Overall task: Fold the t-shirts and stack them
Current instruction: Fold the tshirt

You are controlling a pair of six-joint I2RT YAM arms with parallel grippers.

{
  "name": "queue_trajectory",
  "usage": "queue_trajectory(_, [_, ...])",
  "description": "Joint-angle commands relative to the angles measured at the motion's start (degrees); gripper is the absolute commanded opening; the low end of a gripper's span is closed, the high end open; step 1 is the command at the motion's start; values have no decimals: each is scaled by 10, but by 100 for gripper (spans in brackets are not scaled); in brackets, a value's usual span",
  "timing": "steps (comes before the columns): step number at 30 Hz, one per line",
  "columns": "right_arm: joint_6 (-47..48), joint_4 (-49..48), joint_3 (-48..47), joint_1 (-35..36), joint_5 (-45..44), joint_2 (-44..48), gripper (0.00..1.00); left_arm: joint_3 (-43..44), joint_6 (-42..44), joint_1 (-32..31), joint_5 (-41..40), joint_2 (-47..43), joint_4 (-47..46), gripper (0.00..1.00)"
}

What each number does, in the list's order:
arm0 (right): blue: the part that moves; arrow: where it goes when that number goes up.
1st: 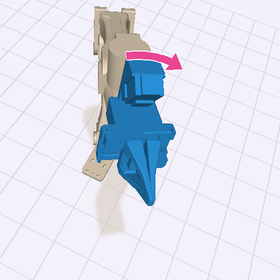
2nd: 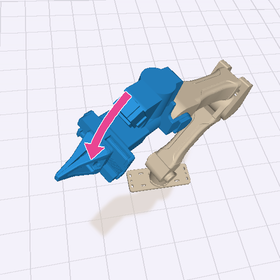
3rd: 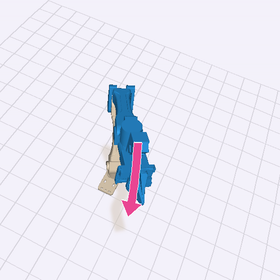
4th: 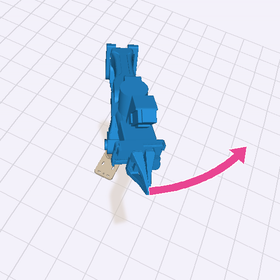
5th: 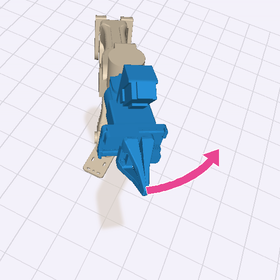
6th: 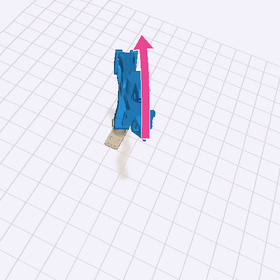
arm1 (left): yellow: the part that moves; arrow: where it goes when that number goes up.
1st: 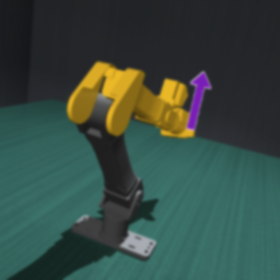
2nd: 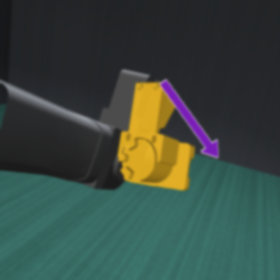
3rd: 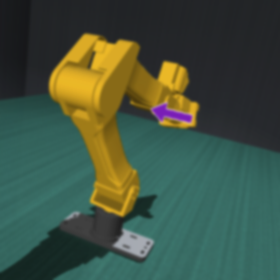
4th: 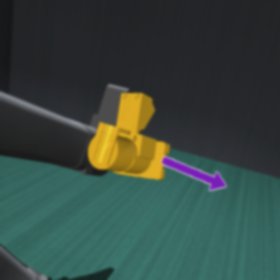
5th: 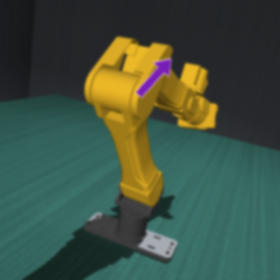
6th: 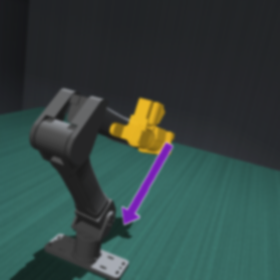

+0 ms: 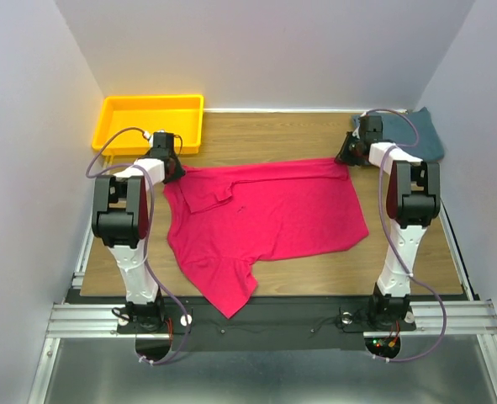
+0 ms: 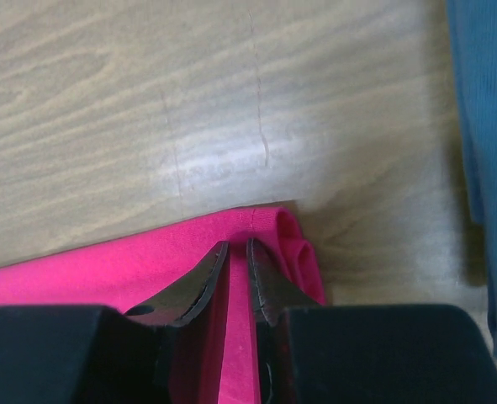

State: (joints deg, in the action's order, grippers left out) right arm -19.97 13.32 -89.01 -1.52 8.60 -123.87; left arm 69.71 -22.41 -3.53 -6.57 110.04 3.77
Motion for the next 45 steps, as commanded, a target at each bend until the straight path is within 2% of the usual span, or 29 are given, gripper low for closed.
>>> queue_trajectory(1, [4, 1, -31, -8, -19, -30, 20, 47, 1, -1, 24, 39, -3, 39])
queue_trajectory(5, [12, 2, -48, -8, 1, -26, 21, 85, -1, -1, 36, 44, 8, 41])
queue_trajectory(8, [13, 2, -33, -8, 8, 16, 24, 70, -8, -1, 40, 4, 7, 49])
queue_trajectory(11, [12, 2, -6, -8, 10, 78, 28, 37, -16, -5, 44, -62, 8, 61])
queue_trajectory(14, [4, 3, 65, -8, 2, 156, 36, -7, -21, -16, 40, -166, 26, 71])
queue_trajectory(17, [-4, 4, 122, -8, -9, 223, 41, -62, -24, -29, 30, -237, 58, 74])
queue_trajectory(18, [-9, 5, 139, -8, -10, 269, 43, -79, -25, -38, 22, -285, 67, 75])
queue_trajectory(21, [-23, 21, 218, -8, 0, 345, 56, -137, -41, -49, 8, -371, 111, 75])
queue_trajectory(22, [-29, 29, 252, -8, -2, 366, 63, -150, -55, -60, -1, -389, 124, 74])
queue_trajectory(27, [-43, 74, 361, -8, -26, 498, 65, -225, -101, -111, -57, -474, 222, 72])
queue_trajectory(28, [-46, 79, 378, -8, -28, 513, 65, -238, -106, -125, -54, -482, 231, 97])
queue_trajectory(33, [-56, 117, 448, -8, -18, 585, 65, -318, -146, -163, -48, -517, 249, 99])
queue_trajectory(35, [-66, 124, 461, -8, -18, 611, 65, -304, -170, -179, -70, -516, 271, 99])
queue_trajectory(37, [-77, 132, 476, -8, -17, 629, 65, -289, -182, -182, -60, -505, 288, 99])
queue_trajectory(41, [-90, 143, 491, -8, -24, 639, 66, -308, -222, -181, -55, -492, 297, 99])
queue_trajectory(45, [-95, 147, 503, -8, -37, 641, 82, -344, -279, -181, -41, -496, 298, 99])
